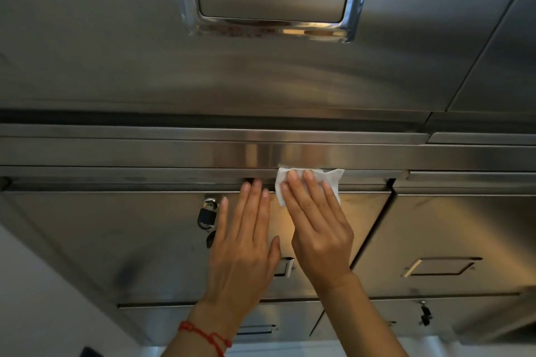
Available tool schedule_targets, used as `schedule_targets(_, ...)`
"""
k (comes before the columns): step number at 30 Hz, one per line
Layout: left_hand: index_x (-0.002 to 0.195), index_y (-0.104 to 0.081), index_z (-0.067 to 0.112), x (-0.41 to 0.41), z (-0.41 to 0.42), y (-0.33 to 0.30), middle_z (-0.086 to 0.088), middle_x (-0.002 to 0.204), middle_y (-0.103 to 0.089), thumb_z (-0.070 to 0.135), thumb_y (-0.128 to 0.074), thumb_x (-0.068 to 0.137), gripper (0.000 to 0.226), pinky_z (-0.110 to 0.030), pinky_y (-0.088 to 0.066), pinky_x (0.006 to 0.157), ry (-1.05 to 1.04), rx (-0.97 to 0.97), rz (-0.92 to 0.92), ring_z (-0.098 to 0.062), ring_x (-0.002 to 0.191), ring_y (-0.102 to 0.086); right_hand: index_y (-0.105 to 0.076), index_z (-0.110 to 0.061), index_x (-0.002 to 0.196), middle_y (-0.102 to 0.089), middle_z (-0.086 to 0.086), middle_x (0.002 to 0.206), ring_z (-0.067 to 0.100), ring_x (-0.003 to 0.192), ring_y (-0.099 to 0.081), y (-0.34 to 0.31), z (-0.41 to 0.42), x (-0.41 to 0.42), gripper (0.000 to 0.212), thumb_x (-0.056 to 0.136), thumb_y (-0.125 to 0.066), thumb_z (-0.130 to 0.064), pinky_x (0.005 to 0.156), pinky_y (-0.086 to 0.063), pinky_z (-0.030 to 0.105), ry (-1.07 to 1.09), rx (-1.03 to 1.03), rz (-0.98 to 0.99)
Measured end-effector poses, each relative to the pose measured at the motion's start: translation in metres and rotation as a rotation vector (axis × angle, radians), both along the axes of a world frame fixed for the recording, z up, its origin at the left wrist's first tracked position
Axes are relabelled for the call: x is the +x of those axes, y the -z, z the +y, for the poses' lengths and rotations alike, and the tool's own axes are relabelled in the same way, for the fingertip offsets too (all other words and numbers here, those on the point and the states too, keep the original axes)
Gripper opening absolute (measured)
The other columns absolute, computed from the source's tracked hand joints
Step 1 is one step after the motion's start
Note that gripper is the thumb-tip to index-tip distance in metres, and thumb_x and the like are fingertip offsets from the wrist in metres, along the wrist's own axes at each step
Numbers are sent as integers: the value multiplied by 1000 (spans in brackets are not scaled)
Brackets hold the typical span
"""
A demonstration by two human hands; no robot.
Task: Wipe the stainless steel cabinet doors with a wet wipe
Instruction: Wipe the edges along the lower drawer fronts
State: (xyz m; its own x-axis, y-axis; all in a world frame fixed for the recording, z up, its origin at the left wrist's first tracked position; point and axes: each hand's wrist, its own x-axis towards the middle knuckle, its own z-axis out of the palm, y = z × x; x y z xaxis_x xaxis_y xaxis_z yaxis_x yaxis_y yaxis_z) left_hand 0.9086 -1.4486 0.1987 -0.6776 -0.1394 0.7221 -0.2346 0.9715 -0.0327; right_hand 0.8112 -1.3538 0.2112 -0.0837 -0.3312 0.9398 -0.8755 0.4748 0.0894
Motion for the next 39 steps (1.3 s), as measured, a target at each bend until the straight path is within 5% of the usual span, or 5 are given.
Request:
schedule_targets(18, 142, -26, -3, 2, -1, 0, -21, 148, -32, 28, -37, 92, 60, -51, -27, 108, 1, 10, -17, -31, 139, -27, -55, -1, 126, -53, 14, 132, 27, 127, -48, 3, 10, -3, 46, 83, -53, 15, 109, -37, 41, 75, -27, -11)
schedule_targets(25, 140, -28, -3, 1, 0, 2, -22, 146, -34, 28, -38, 92, 58, -52, -28, 107, -13, 7, 4, -33, 137, -30, -62, -5, 120, -56, 10, 130, 24, 126, -50, -7, -1, 6, 37, 101, -31, 2, 109, -36, 39, 20, 48, -9)
schedule_targets(39, 141, -28, -6, -2, 5, 5, -24, 147, -31, 29, -38, 92, 61, -50, -22, 112, -83, -20, -5, -34, 138, -27, -60, -4, 124, -53, 9, 134, 23, 128, -49, 3, 54, -31, 55, 75, -58, 21, 106, -40, 46, 148, 18, 12)
